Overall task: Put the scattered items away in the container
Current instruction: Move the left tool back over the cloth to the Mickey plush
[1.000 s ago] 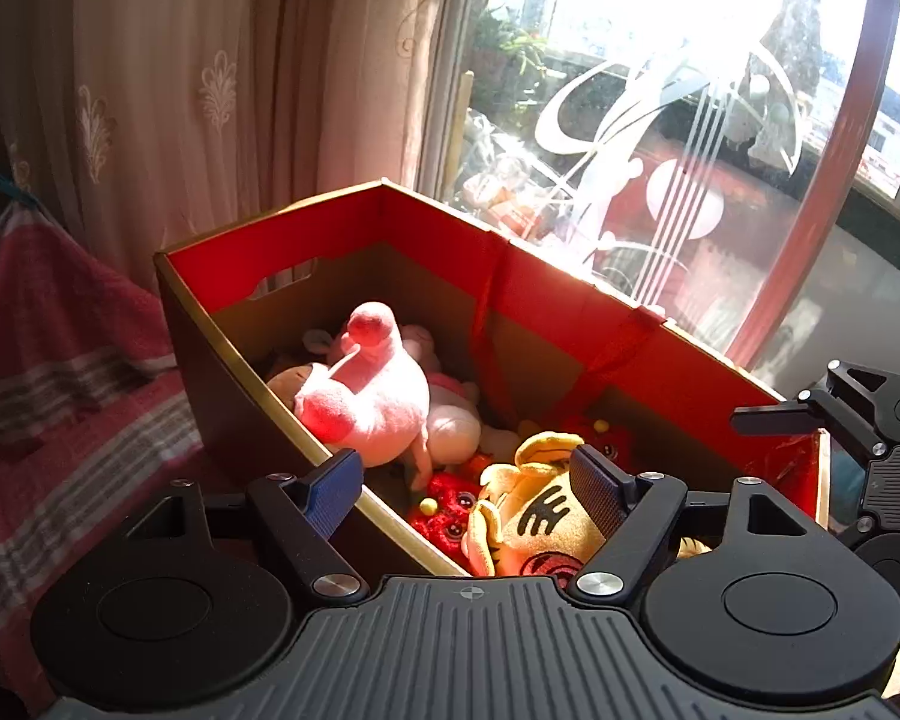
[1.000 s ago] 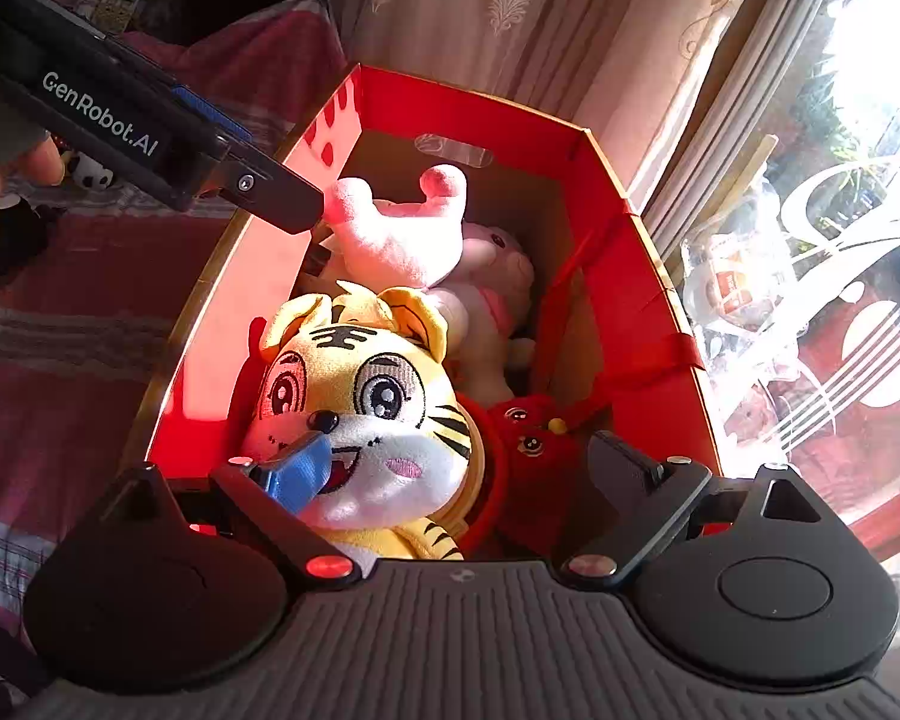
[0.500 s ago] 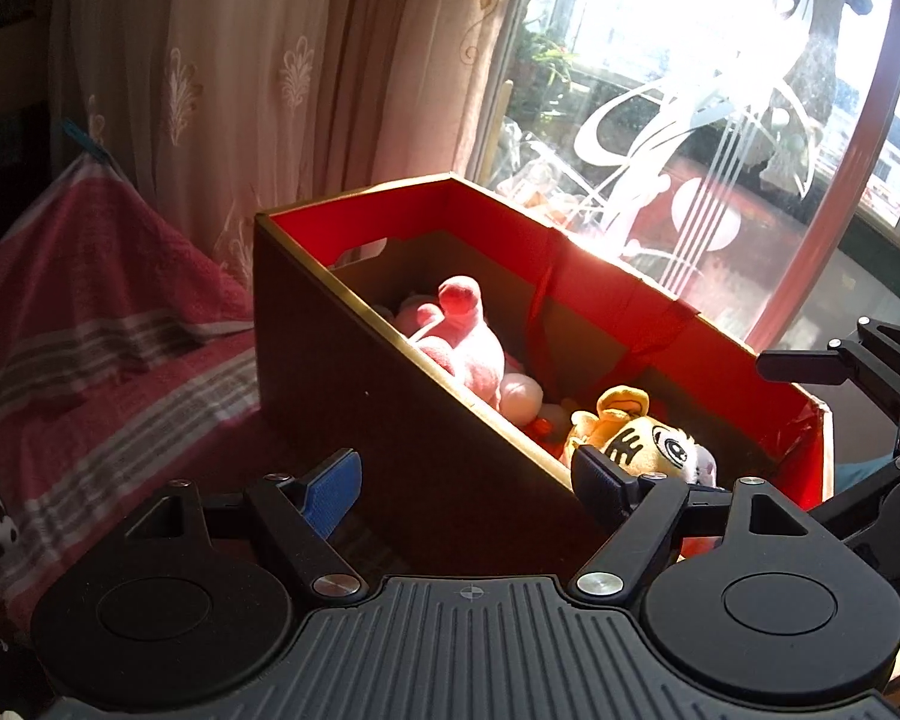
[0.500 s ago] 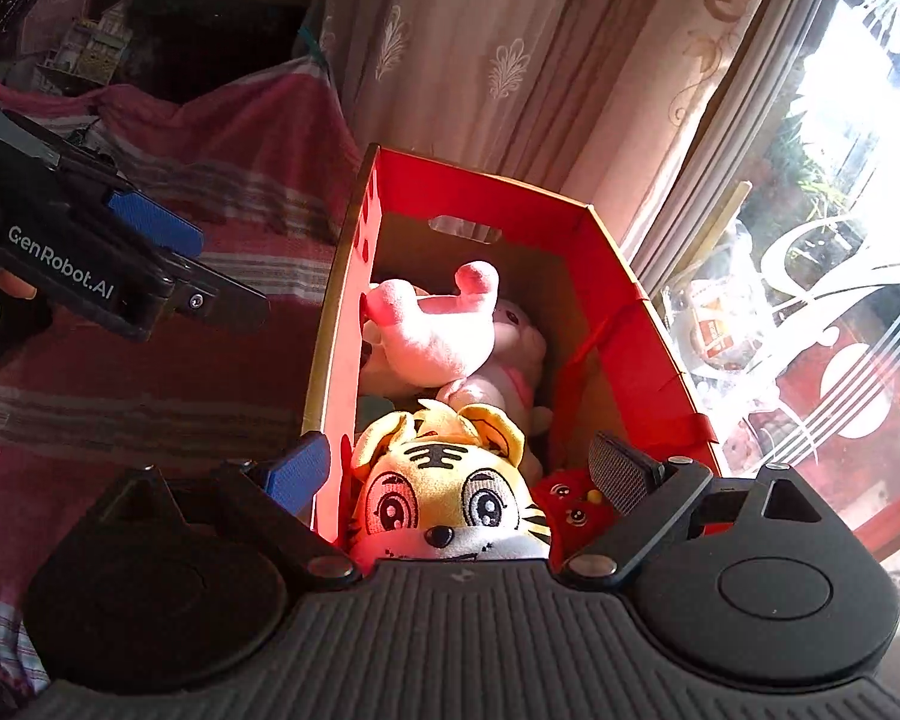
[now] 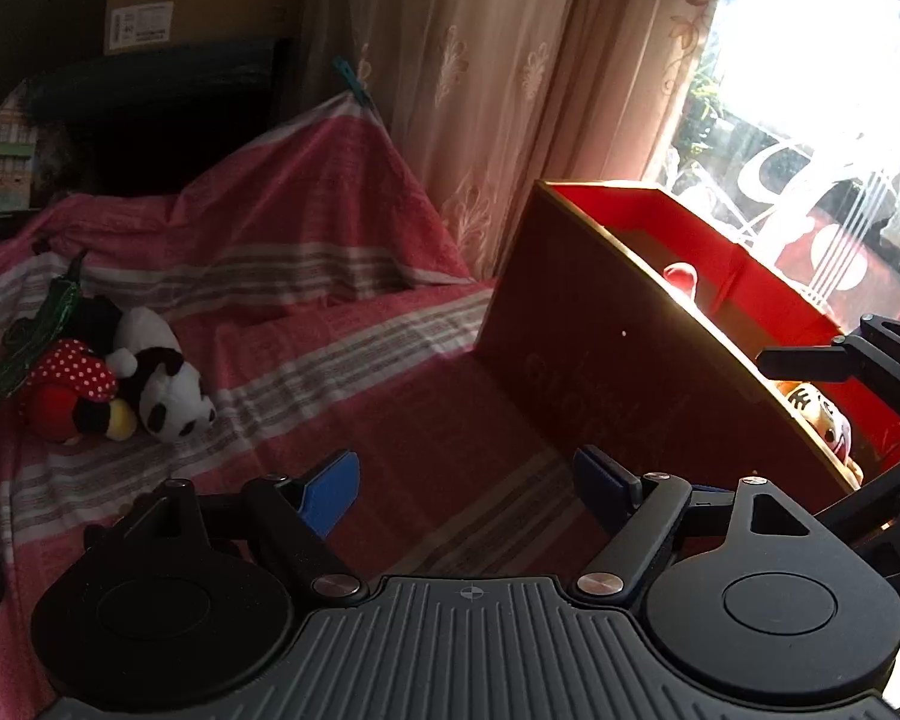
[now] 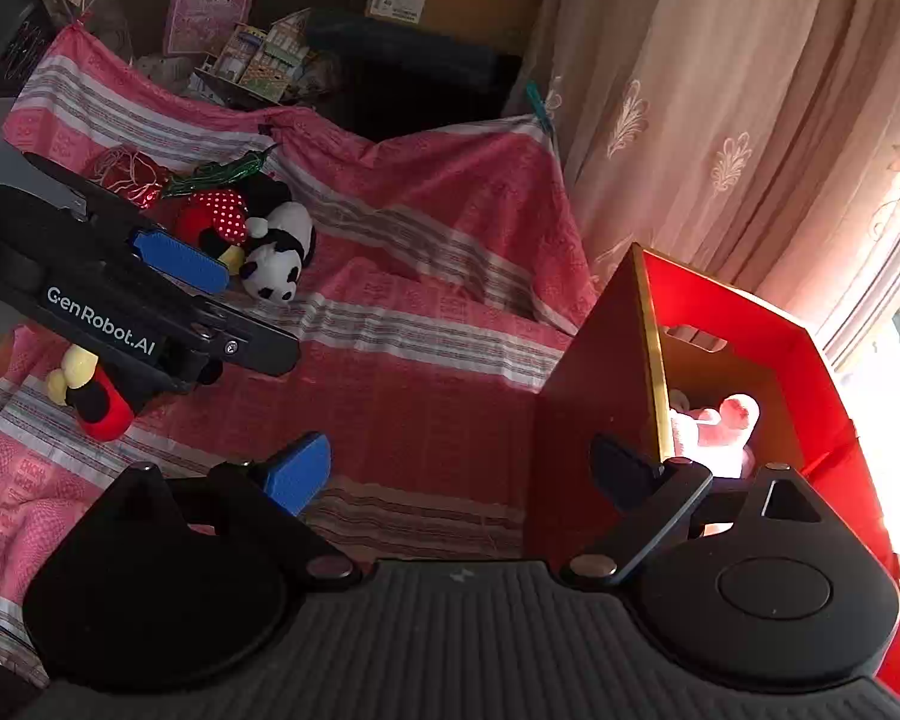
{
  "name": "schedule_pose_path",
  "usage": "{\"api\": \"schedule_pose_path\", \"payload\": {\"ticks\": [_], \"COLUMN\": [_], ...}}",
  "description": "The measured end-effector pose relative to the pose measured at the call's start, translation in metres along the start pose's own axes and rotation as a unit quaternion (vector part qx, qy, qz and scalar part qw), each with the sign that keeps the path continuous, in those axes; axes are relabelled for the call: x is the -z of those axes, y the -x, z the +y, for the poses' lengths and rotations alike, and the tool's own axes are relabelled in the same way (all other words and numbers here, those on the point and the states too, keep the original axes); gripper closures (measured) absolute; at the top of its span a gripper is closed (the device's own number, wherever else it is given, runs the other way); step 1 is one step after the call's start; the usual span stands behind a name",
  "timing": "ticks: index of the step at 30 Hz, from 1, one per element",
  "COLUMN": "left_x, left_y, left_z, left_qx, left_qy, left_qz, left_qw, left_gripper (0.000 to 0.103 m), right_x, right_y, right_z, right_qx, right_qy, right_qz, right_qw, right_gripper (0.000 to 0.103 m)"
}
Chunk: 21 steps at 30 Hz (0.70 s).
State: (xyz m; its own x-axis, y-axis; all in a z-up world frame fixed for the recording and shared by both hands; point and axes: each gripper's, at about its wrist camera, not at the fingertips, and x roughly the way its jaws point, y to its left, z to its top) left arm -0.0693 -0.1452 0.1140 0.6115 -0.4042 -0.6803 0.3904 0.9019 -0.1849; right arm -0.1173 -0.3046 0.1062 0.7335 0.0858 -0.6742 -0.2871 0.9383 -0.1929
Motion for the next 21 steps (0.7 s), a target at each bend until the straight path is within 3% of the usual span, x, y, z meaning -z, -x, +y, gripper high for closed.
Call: {"api": "schedule_pose_path", "payload": {"ticks": [8,21], "left_x": [0.038,0.069], "left_y": [0.028,0.035], "left_z": [0.085,0.151], "left_qx": [-0.075,-0.109], "left_qy": [0.073,0.112], "left_qz": [0.012,0.028], "left_qw": [0.9945,0.9873], "left_gripper": [0.015,0.015], "right_x": [-0.024,-0.048], "right_y": [-0.048,-0.087], "right_z": [0.067,0.126], "right_qx": [-0.082,-0.127], "right_qy": [0.031,0.052], "right_qz": [0.015,0.046], "right_qw": [0.996,0.99], "right_gripper": [0.009,0.009]}}
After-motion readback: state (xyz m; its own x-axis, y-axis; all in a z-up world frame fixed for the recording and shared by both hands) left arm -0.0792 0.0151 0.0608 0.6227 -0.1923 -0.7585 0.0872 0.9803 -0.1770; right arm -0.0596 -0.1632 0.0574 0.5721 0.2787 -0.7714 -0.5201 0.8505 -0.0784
